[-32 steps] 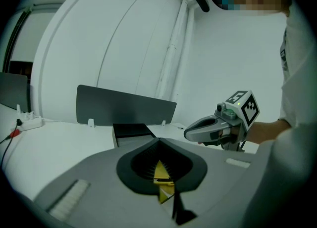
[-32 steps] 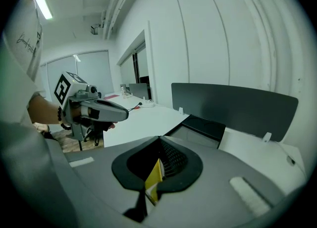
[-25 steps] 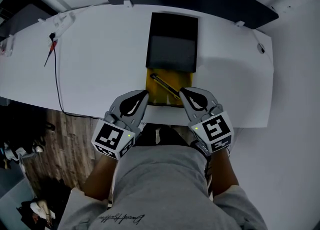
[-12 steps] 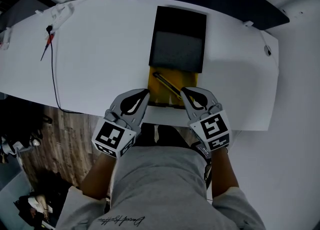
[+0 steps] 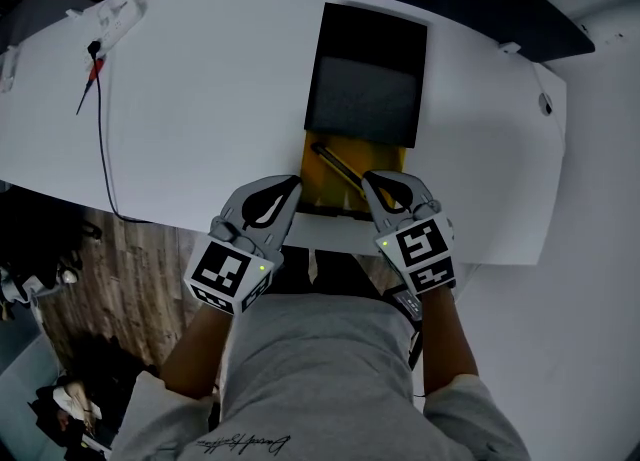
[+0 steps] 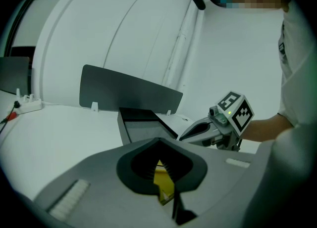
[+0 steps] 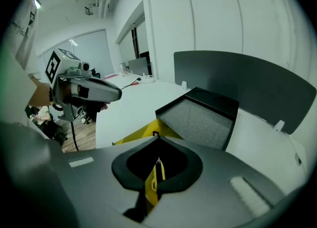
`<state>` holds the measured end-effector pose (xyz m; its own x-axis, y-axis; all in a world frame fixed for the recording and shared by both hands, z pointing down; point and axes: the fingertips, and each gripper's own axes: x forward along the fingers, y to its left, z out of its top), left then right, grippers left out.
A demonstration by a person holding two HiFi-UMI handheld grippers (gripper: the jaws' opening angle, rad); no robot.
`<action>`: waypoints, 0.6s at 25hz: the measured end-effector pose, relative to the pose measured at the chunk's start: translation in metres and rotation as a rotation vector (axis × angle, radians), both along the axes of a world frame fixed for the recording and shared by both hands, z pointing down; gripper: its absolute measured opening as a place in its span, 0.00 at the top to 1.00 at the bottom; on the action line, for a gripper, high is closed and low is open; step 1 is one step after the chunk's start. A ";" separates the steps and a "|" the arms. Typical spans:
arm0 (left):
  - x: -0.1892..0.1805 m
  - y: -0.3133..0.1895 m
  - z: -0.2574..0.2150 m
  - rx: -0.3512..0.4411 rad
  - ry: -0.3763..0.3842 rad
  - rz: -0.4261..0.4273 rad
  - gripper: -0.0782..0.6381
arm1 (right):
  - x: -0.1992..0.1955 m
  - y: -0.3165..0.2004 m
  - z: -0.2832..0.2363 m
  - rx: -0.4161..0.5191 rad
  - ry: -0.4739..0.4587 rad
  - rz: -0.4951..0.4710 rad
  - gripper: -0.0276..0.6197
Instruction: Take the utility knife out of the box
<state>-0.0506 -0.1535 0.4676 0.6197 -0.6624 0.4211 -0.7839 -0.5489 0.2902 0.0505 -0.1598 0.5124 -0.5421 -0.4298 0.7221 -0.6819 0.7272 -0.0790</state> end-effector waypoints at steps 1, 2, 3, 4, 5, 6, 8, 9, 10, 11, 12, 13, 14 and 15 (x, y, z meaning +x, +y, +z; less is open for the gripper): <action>0.000 0.000 0.002 -0.003 0.001 0.000 0.89 | 0.000 -0.001 0.003 -0.005 0.008 -0.001 0.93; -0.001 -0.001 0.003 -0.006 0.002 0.001 0.89 | -0.001 -0.001 0.006 -0.010 0.016 -0.003 0.93; -0.001 -0.001 0.005 -0.008 0.003 0.001 0.89 | -0.002 -0.001 0.009 -0.014 0.026 -0.006 0.93; -0.001 -0.001 0.006 -0.010 0.004 0.001 0.89 | -0.002 -0.001 0.012 -0.018 0.036 -0.010 0.93; -0.002 -0.001 0.007 -0.011 0.006 0.001 0.89 | -0.003 -0.002 0.015 -0.021 0.046 -0.015 0.93; -0.002 -0.002 0.008 -0.013 0.008 0.001 0.89 | -0.004 -0.002 0.018 -0.025 0.056 -0.018 0.92; -0.003 -0.003 0.011 -0.017 0.013 0.000 0.89 | -0.005 -0.003 0.025 -0.033 0.077 -0.023 0.92; -0.004 -0.003 0.012 -0.020 0.015 0.000 0.89 | -0.005 -0.003 0.028 -0.039 0.089 -0.026 0.91; -0.004 -0.004 0.013 -0.023 0.016 0.001 0.89 | -0.006 -0.003 0.032 -0.044 0.102 -0.030 0.90; -0.005 -0.004 0.015 -0.025 0.017 0.002 0.89 | -0.006 -0.002 0.036 -0.050 0.116 -0.034 0.90; -0.005 -0.004 0.017 -0.027 0.018 0.003 0.89 | -0.006 -0.002 0.039 -0.056 0.131 -0.039 0.89; -0.005 -0.005 0.018 -0.029 0.017 0.004 0.89 | -0.007 -0.002 0.043 -0.062 0.146 -0.045 0.88; -0.005 -0.005 0.020 -0.031 0.016 0.006 0.89 | -0.007 -0.001 0.047 -0.066 0.162 -0.054 0.87; -0.005 -0.005 0.021 -0.032 0.015 0.008 0.89 | -0.007 -0.001 0.051 -0.070 0.177 -0.063 0.86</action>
<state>-0.0556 -0.1582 0.4888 0.6312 -0.6437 0.4327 -0.7750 -0.5450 0.3199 0.0436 -0.1609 0.5631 -0.4285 -0.3440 0.8355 -0.6427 0.7660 -0.0142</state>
